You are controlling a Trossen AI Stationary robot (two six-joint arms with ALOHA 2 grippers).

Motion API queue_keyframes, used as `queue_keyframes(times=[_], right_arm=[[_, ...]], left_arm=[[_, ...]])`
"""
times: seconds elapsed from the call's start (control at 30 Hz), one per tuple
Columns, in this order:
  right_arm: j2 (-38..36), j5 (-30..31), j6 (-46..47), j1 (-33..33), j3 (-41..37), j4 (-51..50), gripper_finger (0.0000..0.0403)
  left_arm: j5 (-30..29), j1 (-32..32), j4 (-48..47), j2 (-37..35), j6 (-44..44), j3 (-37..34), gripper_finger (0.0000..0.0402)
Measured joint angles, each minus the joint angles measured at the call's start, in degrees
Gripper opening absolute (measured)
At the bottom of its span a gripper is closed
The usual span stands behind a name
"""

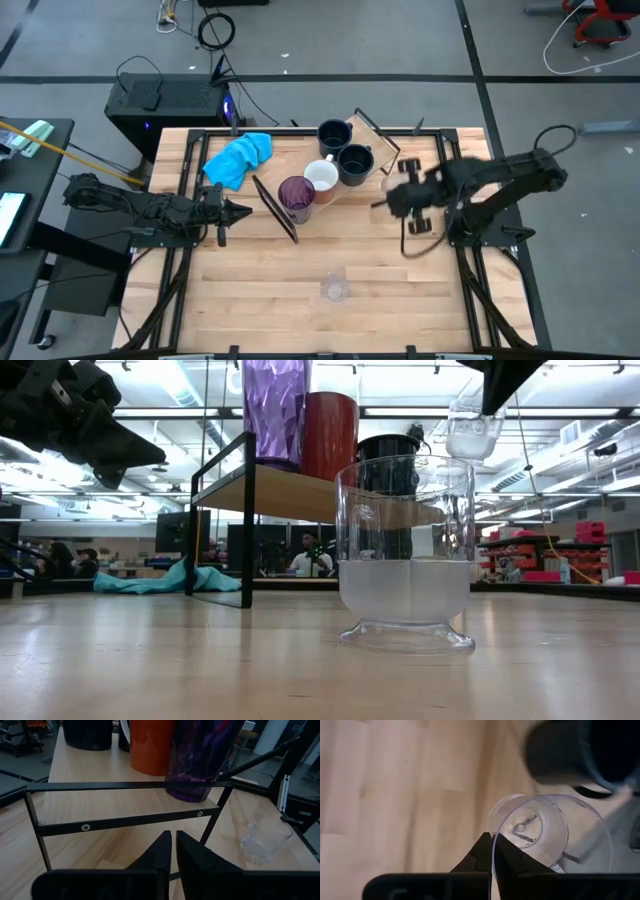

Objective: Stack small to large cups/mugs on shelf
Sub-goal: Put the right transparent mug on the shelf

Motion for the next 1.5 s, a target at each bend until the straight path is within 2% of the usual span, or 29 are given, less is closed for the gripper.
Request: queue_keyframes(times=[0.33,0.47,0.73,0.9,1.07,1.23,1.5], right_arm=[[-5.9,2.3,-16.6,-16.3,0.0,0.6,0.0016],[-6.6,2.0,-23.8,-22.7,0.0,6.2,0.0014],[-5.2,-3.5,-38.5,-34.4,-0.1,14.6,0.0015],[-3.7,-10.3,-43.1,-41.3,0.0,17.2,0.0012],[-1.7,-11.6,-46.9,-46.0,1.8,17.4,0.0014],[-0.6,-18.4,-47.8,-49.4,5.1,17.4,0.0013],[0.8,-22.1,-46.1,-47.9,7.7,16.8,0.0015]], left_arm=[[0.0,0.0,0.0,0.0,0.0,0.0,0.0038],[0.0,0.0,0.0,0.0,0.0,0.0,0.0032],[0.0,0.0,0.0,0.0,0.0,0.0,0.0031],[0.0,0.0,0.0,0.0,0.0,0.0,0.0038],[0.0,0.0,0.0,0.0,0.0,0.0,0.0040],[0.0,0.0,0.0,0.0,0.0,0.0,0.0033],[0.0,0.0,0.0,0.0,0.0,0.0,0.0030]])
